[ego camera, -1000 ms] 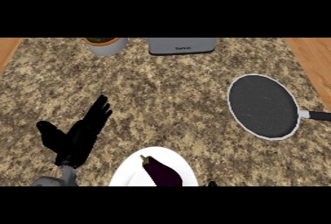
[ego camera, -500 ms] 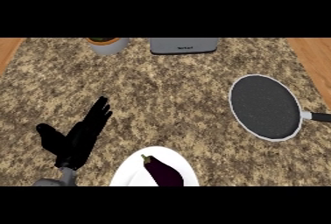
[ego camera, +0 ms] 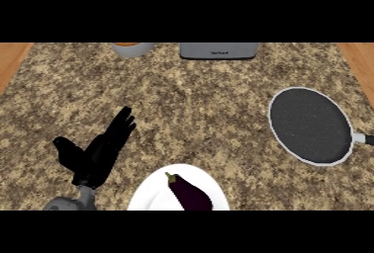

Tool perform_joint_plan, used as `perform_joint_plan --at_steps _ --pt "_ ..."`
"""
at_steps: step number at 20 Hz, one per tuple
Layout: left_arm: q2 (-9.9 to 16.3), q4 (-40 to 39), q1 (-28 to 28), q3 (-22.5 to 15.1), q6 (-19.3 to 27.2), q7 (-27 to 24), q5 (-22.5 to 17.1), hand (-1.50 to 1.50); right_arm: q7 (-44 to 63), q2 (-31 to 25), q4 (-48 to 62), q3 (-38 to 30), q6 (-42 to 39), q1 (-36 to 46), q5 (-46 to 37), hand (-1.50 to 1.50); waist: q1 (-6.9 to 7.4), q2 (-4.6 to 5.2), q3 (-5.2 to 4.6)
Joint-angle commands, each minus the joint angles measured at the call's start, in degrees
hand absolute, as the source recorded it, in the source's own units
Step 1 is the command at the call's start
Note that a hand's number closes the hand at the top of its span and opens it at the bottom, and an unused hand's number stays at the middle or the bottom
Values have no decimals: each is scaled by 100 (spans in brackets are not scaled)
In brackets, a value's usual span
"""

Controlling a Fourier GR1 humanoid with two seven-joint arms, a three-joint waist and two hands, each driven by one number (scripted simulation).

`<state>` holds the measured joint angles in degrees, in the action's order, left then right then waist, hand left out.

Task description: Pick the cupcake from the plate and place it in the pan

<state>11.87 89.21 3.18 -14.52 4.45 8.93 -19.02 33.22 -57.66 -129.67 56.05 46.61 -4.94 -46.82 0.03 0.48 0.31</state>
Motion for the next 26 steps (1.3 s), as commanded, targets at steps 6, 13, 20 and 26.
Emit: perform_joint_plan --at_steps 6,13,20,26 --pt "108 -199 39 122 -320 -98 -33 0 -2155 -338 2131 -962 1019 518 2534 150 138 7 -7" --pt "-22 -19 248 114 -137 343 -32 0 -3304 909 4137 -1998 605 1587 3889 150 167 5 -8" --pt "-89 -207 297 118 -246 98 93 0 -5027 2010 6635 -2931 -254 2666 4789 150 220 22 -11" --pt "-181 45 323 27 -180 305 150 0 -6529 2434 8826 -3843 -999 3586 5164 150 260 34 -8"
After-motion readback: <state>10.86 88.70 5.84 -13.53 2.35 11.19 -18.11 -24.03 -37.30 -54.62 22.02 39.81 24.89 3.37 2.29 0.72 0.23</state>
